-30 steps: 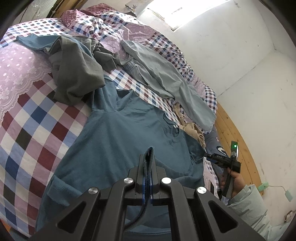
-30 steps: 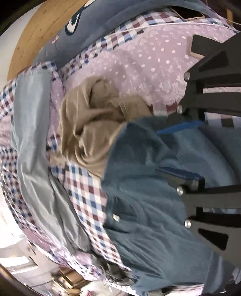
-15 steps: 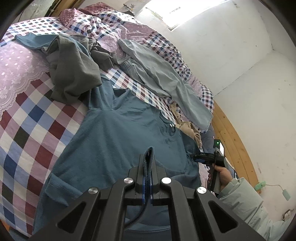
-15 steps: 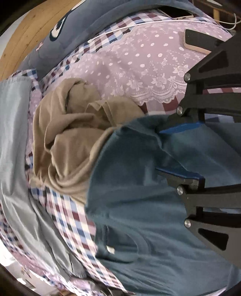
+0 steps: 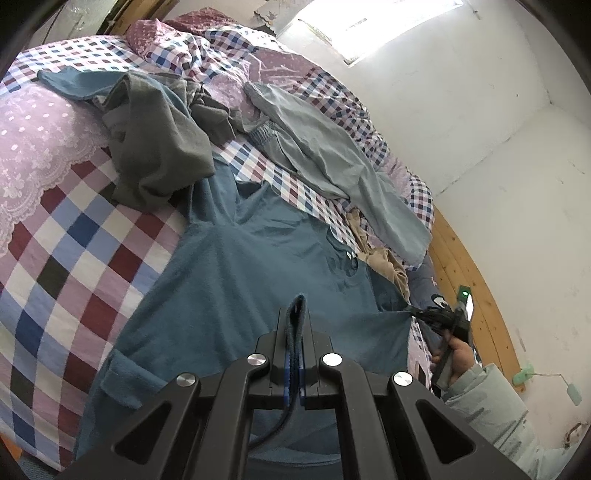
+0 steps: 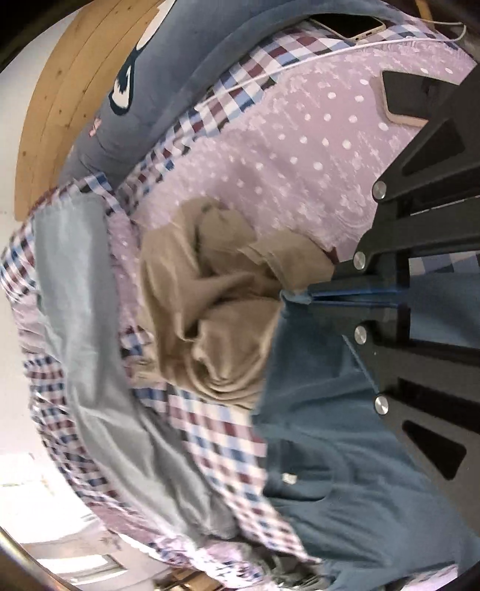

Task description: Fold clothes

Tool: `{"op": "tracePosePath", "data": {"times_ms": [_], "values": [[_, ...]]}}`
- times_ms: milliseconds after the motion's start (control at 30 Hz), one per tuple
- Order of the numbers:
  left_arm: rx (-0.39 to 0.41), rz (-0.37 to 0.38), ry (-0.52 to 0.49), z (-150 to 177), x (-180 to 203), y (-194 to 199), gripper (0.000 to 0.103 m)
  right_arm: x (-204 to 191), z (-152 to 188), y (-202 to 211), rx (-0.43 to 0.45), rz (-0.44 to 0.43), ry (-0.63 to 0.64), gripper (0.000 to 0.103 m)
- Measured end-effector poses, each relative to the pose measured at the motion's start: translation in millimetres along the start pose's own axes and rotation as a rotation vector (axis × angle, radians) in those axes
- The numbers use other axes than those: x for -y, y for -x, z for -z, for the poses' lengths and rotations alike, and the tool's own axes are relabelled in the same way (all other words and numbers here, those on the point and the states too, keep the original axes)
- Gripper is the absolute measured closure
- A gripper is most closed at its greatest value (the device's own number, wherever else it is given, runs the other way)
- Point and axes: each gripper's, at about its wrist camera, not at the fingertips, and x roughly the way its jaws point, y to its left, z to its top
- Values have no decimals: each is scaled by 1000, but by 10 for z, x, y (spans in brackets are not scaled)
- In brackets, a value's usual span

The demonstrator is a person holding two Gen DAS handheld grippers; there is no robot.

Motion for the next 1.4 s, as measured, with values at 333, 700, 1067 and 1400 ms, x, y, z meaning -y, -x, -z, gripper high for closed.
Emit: {"op": "tracePosePath", "data": {"times_ms": [333,700,1067,1400], "values": [[2,-50,-26,-261,18,-274,102,112,-121,-8,20,-10,-36,103],[-59,-113,41,-624,-226,-746,102,167,-176,-2,59,9,-36,103],[-118,-254,-59,-882,-302,-1237,102,397,-211,53,43,-2,-69,102],[-103,-216,-29,-839,-503,-1091,64,216,352,332,23,-101,-46,99]]}}
